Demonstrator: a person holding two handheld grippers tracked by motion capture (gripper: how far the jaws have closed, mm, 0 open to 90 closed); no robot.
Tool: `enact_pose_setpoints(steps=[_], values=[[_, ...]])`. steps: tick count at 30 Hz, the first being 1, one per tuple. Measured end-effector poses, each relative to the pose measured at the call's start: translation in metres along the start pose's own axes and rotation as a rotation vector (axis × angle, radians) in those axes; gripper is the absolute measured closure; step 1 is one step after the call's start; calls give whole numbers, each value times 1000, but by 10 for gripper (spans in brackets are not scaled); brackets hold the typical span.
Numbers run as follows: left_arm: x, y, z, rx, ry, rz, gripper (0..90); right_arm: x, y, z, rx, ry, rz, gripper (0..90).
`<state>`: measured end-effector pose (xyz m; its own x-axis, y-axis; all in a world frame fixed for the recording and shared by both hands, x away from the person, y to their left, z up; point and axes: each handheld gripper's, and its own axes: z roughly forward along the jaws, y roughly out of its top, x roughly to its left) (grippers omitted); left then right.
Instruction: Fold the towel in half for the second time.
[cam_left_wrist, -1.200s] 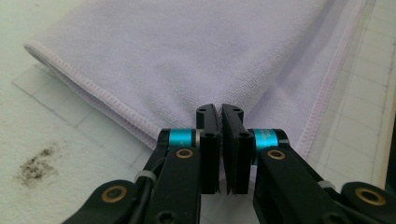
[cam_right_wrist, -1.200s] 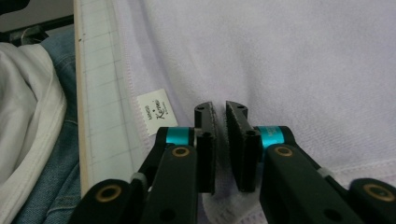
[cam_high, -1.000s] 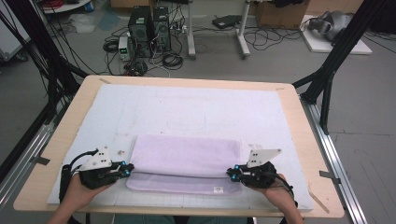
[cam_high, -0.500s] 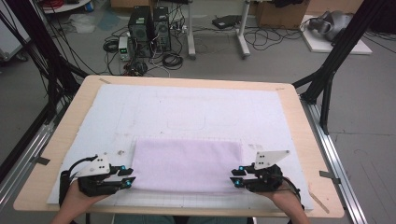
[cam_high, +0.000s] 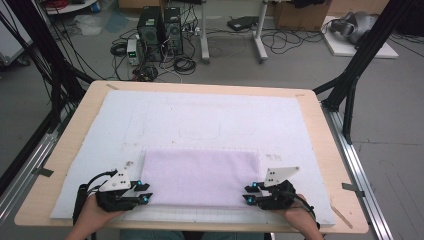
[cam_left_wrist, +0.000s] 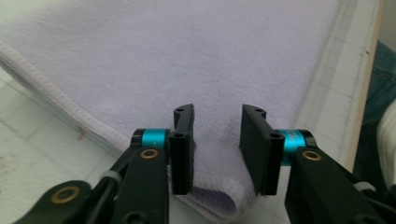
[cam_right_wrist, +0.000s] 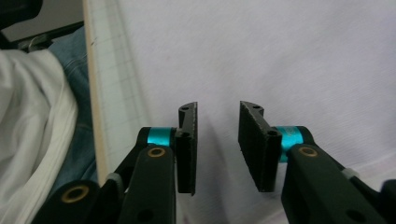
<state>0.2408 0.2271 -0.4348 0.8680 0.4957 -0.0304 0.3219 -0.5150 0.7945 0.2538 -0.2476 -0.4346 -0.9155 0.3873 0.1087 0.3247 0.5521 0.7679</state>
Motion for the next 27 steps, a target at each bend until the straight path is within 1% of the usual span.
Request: enact_pose_setpoints(steps=[2,5,7,8,10,12,13,15,17,18,20,21,23,24,25,26,27], values=[[4,5,-2,-28,15,-20,611,-5,6,-4,-24,-21,11,633],[12,13,-5,-54,40,-36,560,-15,17,-8,-37,-61,0,592],[20,19,-6,-67,73,-47,524,-27,24,-10,-52,-82,22,563],[25,22,-7,-78,94,-54,512,-31,26,-10,-59,-97,24,546],[31,26,-5,-102,118,-75,482,-43,32,-10,-55,-130,41,510],[40,32,-2,-104,140,-85,461,-53,36,-11,-71,-158,43,488],[44,34,-1,-113,147,-95,449,-58,38,-11,-77,-161,50,472],[52,38,1,-123,164,-104,441,-66,41,-11,-91,-181,62,451],[60,42,3,-127,179,-99,441,-75,42,-11,-107,-192,76,431],[63,44,5,-138,182,-108,441,-80,43,-10,-109,-202,85,418],[69,44,9,-141,182,-121,443,-87,43,-8,-108,-208,109,390],[74,43,14,-133,187,-135,444,-89,42,-7,-108,-210,119,373],[80,40,21,-109,183,-159,442,-93,40,-2,-87,-225,133,347],[82,39,25,-93,185,-162,443,-95,39,0,-82,-223,134,335],[84,38,28,-86,185,-165,443,-96,38,1,-73,-222,146,331],[84,38,31,-85,183,-170,443,-98,38,3,-68,-221,146,330],[85,37,33,-78,188,-161,445,-98,38,4,-63,-220,148,323]])
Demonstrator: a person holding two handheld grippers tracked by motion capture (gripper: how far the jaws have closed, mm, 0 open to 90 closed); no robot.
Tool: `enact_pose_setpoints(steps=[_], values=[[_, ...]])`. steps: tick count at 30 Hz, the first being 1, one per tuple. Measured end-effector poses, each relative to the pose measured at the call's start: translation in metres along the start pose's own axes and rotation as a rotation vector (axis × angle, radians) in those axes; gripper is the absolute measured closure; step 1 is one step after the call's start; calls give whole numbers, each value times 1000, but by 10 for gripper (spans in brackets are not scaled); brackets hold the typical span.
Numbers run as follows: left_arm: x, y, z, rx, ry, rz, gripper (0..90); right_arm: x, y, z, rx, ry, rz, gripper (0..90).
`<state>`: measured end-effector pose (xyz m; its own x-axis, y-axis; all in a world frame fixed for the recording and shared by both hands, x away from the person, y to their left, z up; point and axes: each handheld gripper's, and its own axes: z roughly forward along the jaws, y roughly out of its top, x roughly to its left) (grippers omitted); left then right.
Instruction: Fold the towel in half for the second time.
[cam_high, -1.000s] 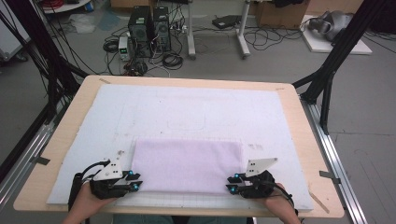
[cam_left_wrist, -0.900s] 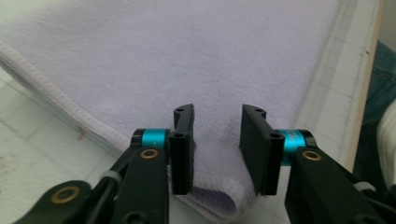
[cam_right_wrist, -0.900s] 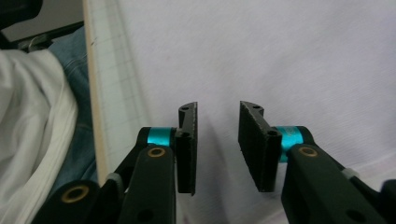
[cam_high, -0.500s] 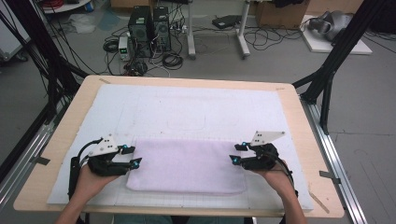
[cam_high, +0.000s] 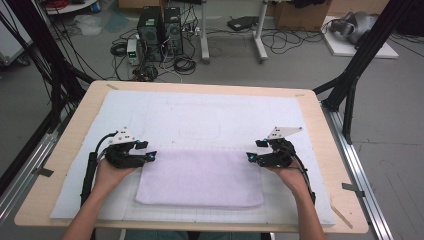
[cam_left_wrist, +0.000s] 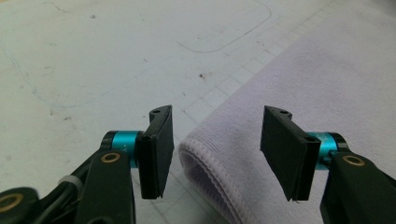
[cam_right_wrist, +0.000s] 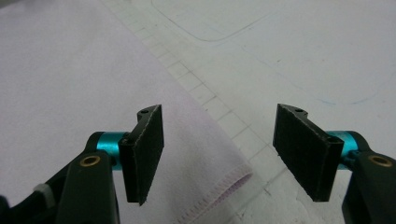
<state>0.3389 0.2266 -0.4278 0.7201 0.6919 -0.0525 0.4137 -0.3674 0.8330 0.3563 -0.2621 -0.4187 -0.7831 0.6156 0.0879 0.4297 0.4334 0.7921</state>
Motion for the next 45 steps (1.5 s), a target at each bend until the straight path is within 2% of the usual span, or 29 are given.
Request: enact_pose_setpoints(steps=[3,8,12,16,19,22,25,29,32,33,34,38,42,45], values=[[0,-2,7,18,7,8,453,0,-1,4,15,-10,-5,313],[4,-5,13,46,7,-8,457,2,-2,15,47,-27,-22,297],[3,-8,19,86,10,-3,466,2,-10,19,53,-45,-22,328],[2,-10,20,78,18,-20,476,0,-20,22,78,-23,17,347],[3,-12,20,76,15,-39,486,3,-18,23,86,-31,-18,394],[4,-13,21,73,13,-55,488,2,-19,23,86,-15,13,414],[1,-12,20,80,11,-34,534,5,-19,23,91,-11,7,498],[0,-12,20,83,1,-37,584,9,-18,22,96,-10,-3,580],[1,-12,20,82,-12,-43,631,12,-23,21,55,-6,-7,644],[0,-11,19,84,-15,-29,652,12,-25,20,47,-1,-2,666],[-1,-11,19,86,-18,-21,680,14,-25,20,42,-5,-18,693],[-4,-8,18,95,-5,10,766,20,-22,20,57,-27,-64,765],[-8,-4,17,92,30,34,798,20,-19,17,58,-28,-55,779],[-9,2,15,51,62,43,804,18,-15,13,31,-29,-50,783]])
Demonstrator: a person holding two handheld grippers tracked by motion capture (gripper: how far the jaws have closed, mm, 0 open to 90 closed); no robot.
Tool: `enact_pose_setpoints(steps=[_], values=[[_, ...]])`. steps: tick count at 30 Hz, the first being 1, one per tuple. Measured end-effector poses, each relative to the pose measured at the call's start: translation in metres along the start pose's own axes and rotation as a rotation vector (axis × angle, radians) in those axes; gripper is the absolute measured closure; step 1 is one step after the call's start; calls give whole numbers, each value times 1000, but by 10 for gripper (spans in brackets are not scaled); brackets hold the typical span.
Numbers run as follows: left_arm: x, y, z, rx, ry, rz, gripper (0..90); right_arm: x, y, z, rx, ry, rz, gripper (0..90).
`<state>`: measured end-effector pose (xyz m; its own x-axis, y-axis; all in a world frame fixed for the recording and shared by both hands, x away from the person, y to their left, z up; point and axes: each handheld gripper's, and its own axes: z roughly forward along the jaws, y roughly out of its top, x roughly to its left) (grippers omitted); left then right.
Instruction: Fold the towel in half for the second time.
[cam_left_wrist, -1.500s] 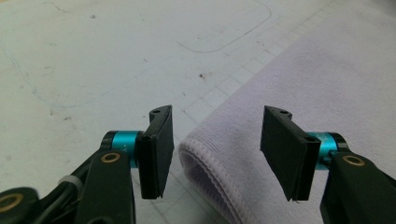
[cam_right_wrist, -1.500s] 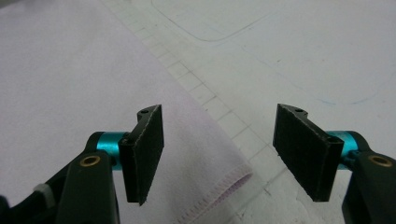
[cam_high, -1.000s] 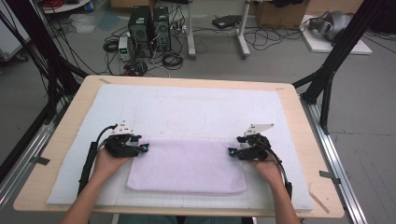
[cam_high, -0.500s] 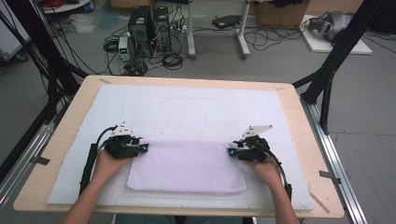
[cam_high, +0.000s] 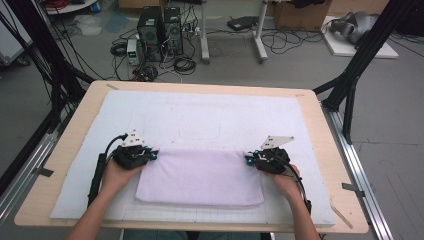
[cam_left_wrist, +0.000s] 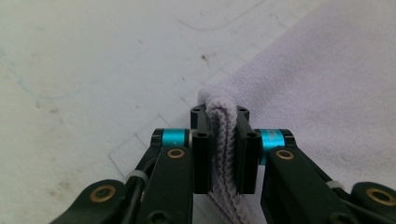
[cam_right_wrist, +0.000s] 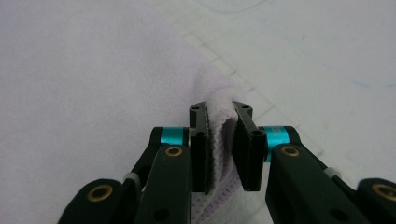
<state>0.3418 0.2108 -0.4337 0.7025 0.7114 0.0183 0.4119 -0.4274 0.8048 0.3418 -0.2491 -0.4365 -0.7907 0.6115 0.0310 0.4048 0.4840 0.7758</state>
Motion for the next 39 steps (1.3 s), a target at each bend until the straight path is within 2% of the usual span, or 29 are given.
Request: enact_pose_setpoints(steps=[4,8,9,10,12,14,15,16,17,18,20,22,24,26,28,29,31,34,36,39], values=[[7,14,-2,-34,40,-6,806,-5,17,-7,-34,-39,-6,786],[20,40,1,-54,65,-18,806,-19,41,-8,-47,-89,-2,786],[23,47,2,-56,77,-10,806,-23,48,-8,-52,-99,-2,786],[27,54,2,-69,86,-5,806,-28,54,-8,-48,-104,3,786],[39,70,4,-96,111,-20,805,-37,66,-7,-57,-118,13,786],[50,82,9,-90,124,-32,791,-47,77,-5,-57,-134,12,768],[54,88,14,-66,155,-38,733,-52,82,-2,-57,-145,23,719],[59,92,17,-51,186,-63,611,-59,86,2,-50,-158,45,621],[63,93,19,-53,198,-88,557,-65,88,5,-45,-176,74,570],[65,91,19,-55,191,-96,533,-72,87,9,-39,-170,115,547],[65,86,20,-23,176,-87,522,-75,84,12,-16,-170,126,517],[61,76,18,-31,158,-83,530,-72,80,14,1,-151,131,508],[57,66,17,-20,128,-82,556,-68,73,15,18,-131,131,508],[48,55,16,12,94,-68,586,-61,64,16,28,-104,124,512],[38,43,13,-3,56,-66,608,-53,55,18,54,-69,107,514],[32,36,12,5,37,-57,619,-48,50,18,59,-54,107,515],[24,25,11,16,20,-44,648,-40,41,19,60,-23,98,519],[19,14,10,44,9,-31,684,-32,30,20,65,-8,94,525],[18,8,11,85,-7,-41,683,-29,26,22,88,5,104,509],[17,0,10,71,-9,-55,678,-23,26,25,116,-11,85,506]])
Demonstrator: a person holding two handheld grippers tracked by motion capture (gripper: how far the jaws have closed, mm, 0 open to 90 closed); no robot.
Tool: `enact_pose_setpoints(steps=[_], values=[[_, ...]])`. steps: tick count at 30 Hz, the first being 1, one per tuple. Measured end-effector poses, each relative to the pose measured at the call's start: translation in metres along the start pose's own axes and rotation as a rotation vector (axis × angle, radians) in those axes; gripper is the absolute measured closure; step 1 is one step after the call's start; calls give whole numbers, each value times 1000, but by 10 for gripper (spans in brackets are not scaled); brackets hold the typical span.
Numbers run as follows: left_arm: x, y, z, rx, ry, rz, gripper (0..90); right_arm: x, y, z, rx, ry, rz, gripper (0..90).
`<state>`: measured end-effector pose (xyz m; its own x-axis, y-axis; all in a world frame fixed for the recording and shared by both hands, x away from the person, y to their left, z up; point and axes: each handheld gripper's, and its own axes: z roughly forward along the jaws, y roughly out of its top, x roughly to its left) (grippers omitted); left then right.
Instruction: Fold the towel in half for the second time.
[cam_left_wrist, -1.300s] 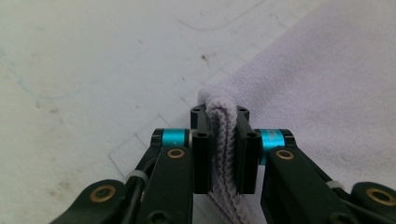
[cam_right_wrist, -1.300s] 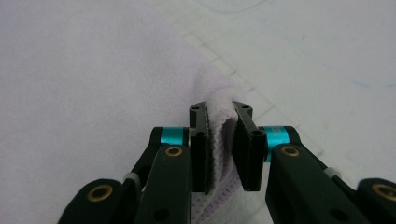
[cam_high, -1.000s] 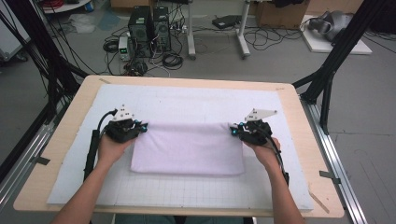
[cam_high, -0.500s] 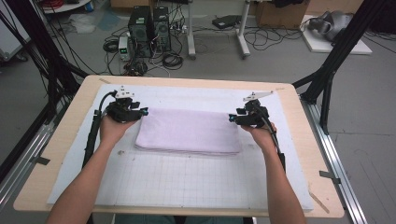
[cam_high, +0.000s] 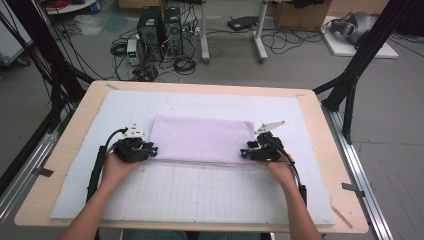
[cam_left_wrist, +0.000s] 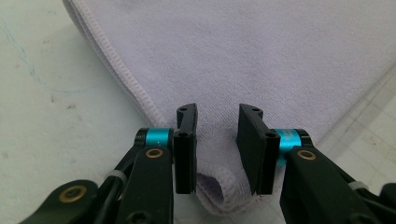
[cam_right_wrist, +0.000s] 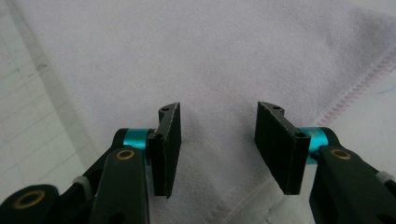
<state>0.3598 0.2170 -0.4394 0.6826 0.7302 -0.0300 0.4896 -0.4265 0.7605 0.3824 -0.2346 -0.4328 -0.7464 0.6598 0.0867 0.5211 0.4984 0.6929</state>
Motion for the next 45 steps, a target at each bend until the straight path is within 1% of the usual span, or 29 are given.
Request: enact_pose_setpoints(steps=[3,5,6,8,9,11,12,13,15,16,17,18,20,23,25,28,31,34,41,42,45], values=[[-2,-3,-1,-12,10,11,674,4,1,3,18,-20,-33,506],[-3,-2,-1,-12,11,12,661,3,1,3,11,-13,-21,503],[-3,-2,-1,-17,4,6,640,3,0,3,7,-5,-9,482],[-2,-1,-4,-34,3,-7,582,2,0,2,-2,7,4,454],[-2,0,-5,-48,-3,-17,566,3,1,1,-4,8,4,443],[-1,0,-9,-63,-3,-17,534,5,3,-1,-25,11,9,407],[-1,0,-10,-74,-6,-28,518,6,3,-3,-32,11,8,396],[-1,1,-13,-83,-7,-35,492,7,4,-5,-44,7,9,372],[-2,2,-18,-104,-8,-37,449,10,6,-8,-66,13,24,287],[-3,2,-20,-117,-12,-41,423,12,7,-10,-80,23,22,264],[-4,3,-22,-126,-13,-44,411,14,8,-12,-85,19,24,236],[-5,3,-24,-130,-11,-37,403,16,8,-14,-86,15,26,216],[-8,4,-29,-133,-20,-38,381,18,8,-19,-95,20,32,187],[-11,4,-32,-133,-16,-33,350,21,7,-26,-108,44,37,122],[-13,5,-33,-126,-17,-34,333,23,7,-31,-108,33,25,121],[-19,5,-34,-109,-15,-7,326,24,2,-39,-142,16,22,122],[-22,5,-38,-114,-14,6,321,23,-6,-42,-150,6,35,121],[-24,3,-41,-131,-9,-1,309,23,-14,-45,-158,2,38,121],[-23,-5,-47,-147,-5,-16,264,24,-26,-58,-184,-18,43,122],[-24,-5,-49,-151,-4,-12,258,24,-28,-60,-190,-17,51,121],[-26,-8,-53,-156,-4,-4,254,26,-33,-63,-195,-25,48,121]])
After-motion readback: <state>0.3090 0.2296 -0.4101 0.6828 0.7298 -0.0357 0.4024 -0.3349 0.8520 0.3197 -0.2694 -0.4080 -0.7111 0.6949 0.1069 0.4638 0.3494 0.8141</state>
